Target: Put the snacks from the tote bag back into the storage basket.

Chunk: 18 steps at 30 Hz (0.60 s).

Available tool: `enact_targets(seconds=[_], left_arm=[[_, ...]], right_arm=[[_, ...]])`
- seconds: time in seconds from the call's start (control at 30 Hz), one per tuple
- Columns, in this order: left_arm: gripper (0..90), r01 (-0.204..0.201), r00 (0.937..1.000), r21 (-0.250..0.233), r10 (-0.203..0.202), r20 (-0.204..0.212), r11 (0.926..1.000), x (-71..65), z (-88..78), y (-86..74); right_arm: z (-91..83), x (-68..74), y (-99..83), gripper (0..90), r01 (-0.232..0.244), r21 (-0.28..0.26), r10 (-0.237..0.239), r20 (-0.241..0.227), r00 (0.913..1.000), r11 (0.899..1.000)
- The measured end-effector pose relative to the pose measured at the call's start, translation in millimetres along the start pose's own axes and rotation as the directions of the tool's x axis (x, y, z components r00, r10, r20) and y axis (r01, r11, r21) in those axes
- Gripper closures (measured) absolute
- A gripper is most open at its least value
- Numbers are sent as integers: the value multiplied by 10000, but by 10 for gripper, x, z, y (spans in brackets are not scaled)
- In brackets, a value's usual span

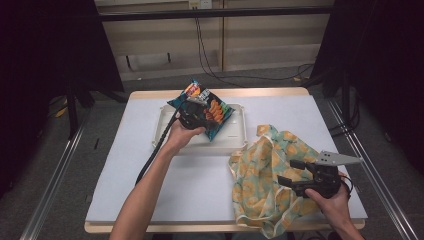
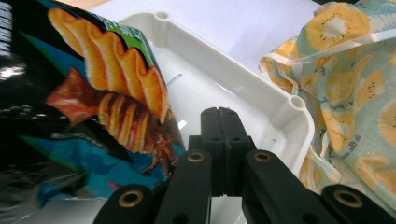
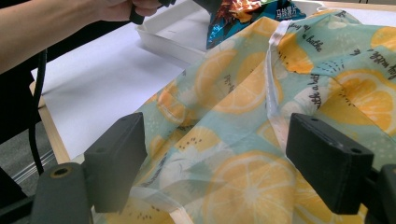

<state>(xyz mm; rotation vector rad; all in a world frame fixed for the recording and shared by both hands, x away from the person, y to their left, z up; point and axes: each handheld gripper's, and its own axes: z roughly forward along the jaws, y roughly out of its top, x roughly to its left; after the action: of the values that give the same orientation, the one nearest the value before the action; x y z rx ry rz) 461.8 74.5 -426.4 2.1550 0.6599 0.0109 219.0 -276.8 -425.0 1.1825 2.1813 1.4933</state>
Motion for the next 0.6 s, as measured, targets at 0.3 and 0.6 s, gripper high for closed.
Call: enact_targets(seconds=[0.3, 0.6], left_arm=[[900, 47, 10000, 919, -43, -43, 9958, -10, 223, -121], [900, 582, 9983, 1292, -573, -114, 9899, 127, 219, -198]], right_arm=[[-2, 13, -1, 192, 8, 23, -8, -29, 10000, 10000], [18, -3, -2, 191, -44, 49, 44, -22, 10000, 10000]])
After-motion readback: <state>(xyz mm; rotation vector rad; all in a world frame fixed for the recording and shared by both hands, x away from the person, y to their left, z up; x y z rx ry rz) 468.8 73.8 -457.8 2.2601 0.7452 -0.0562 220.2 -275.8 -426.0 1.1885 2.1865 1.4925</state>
